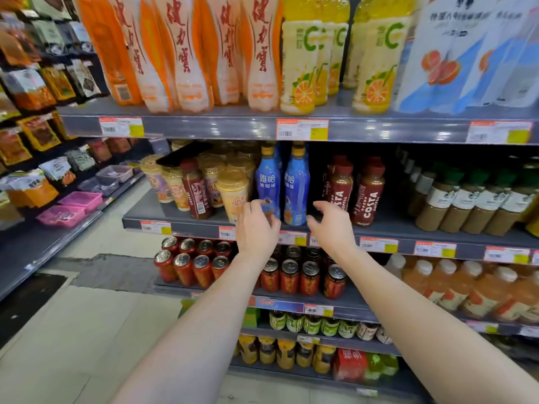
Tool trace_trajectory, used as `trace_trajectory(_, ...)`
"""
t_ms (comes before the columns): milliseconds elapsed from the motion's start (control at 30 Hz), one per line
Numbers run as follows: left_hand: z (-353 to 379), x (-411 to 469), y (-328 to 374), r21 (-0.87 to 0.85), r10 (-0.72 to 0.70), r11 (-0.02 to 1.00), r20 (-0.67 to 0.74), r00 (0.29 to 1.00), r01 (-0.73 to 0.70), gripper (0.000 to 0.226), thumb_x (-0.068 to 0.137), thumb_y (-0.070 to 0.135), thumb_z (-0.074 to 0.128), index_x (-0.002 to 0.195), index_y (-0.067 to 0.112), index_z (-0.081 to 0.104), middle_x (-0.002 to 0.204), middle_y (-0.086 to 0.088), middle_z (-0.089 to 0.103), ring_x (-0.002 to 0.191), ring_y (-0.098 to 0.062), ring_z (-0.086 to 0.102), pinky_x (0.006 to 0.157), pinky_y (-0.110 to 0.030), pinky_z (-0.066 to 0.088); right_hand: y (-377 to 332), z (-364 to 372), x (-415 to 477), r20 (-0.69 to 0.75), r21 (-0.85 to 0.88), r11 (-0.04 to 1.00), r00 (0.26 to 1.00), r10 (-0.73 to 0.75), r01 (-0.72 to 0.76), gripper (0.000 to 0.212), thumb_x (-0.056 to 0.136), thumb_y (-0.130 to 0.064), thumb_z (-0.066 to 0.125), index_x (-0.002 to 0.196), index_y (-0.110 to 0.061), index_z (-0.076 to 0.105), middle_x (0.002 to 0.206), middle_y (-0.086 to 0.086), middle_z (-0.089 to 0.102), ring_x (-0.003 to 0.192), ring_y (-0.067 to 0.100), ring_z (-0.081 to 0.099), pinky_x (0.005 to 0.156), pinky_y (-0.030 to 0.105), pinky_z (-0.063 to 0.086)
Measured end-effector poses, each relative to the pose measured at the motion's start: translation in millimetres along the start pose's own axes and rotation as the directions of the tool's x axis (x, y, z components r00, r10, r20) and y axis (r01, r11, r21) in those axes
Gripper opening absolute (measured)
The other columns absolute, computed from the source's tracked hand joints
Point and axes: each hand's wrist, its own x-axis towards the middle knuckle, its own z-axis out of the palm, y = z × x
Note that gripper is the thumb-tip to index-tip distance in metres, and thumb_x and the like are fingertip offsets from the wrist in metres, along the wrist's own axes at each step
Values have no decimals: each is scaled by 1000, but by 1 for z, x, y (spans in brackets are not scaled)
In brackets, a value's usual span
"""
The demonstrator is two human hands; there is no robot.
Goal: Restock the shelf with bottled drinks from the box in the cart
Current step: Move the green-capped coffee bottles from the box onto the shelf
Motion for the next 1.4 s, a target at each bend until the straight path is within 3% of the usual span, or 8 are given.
trace_trajectory(167, 12, 11, -3, -32, -69, 997, 4, 998, 69, 46, 92, 33, 69, 130, 15, 52, 125, -6, 59, 116, -27, 59, 91, -44, 53, -7, 25, 24, 0, 87, 991, 995, 104, -103, 62, 92, -37, 73, 141, -6, 53, 135, 11, 61, 122, 27, 59, 98, 36, 48)
trace_trajectory(367, 29, 22, -10, -56, -120, 991, 25, 992, 121, 70, 95, 40, 67, 150, 11, 36, 141, -10, 55, 129, -29, 52, 99, -46, 50, -18, 48, 49, -92, 77, 973, 970, 226, -220, 84, 72, -60, 82, 129, -10, 47, 129, 8, 54, 116, 30, 58, 90, 48, 54)
trace_trajectory(567, 44, 29, -30, -67, -78, 995, 5, 997, 78, 68, 92, 48, 69, 145, 17, 42, 134, -3, 58, 123, -24, 54, 98, -46, 51, -10, 67, 48, -190, 335, 929, 955, 228, -155, 57, 74, -44, 83, 113, -23, 48, 112, -2, 61, 103, 20, 65, 84, 40, 57)
trace_trajectory(700, 43, 30, -37, -61, -35, 998, -17, 999, 34, 66, 92, 50, 68, 143, 17, 44, 132, -1, 59, 120, -21, 56, 95, -45, 53, -3, 80, 41, -187, 469, 877, 959, 211, -102, 59, 75, -44, 76, 123, -27, 48, 114, -7, 65, 102, 10, 66, 88, 40, 59)
trace_trajectory(833, 39, 28, -31, -107, -34, 994, -12, 999, 32, 65, 90, 50, 70, 142, 21, 45, 133, 4, 57, 122, -17, 54, 93, -39, 53, -6, 80, 40, -200, 420, 899, 954, 223, -122, 66, 71, -51, 73, 127, -30, 44, 116, -9, 65, 107, 12, 65, 89, 42, 58)
trace_trajectory(967, 39, 28, -31, -148, -67, 987, 5, 998, 67, 64, 89, 43, 75, 141, 23, 44, 131, 5, 59, 121, -17, 57, 89, -36, 52, -5, 82, 37, -234, 295, 945, 948, 215, -142, 69, 70, -48, 84, 125, -28, 48, 120, -7, 59, 112, 14, 60, 91, 43, 56)
trace_trajectory(1133, 37, 30, -28, -127, -78, 988, 40, 996, 83, 66, 90, 41, 75, 142, 20, 41, 127, 0, 63, 117, -21, 59, 87, -40, 54, -5, 79, 33, -205, 321, 934, 951, 233, -159, 60, 77, -38, 83, 127, -29, 53, 116, -9, 64, 106, 11, 64, 91, 42, 58)
trace_trajectory(1400, 31, 35, -34, -81, -56, 995, 92, 994, 64, 66, 87, 48, 75, 138, 26, 37, 115, 0, 69, 103, -23, 67, 76, -44, 58, -8, 69, 28, -155, 359, 922, 965, 209, -142, 56, 84, -27, 82, 134, -26, 55, 114, -11, 65, 102, 4, 64, 90, 28, 55)
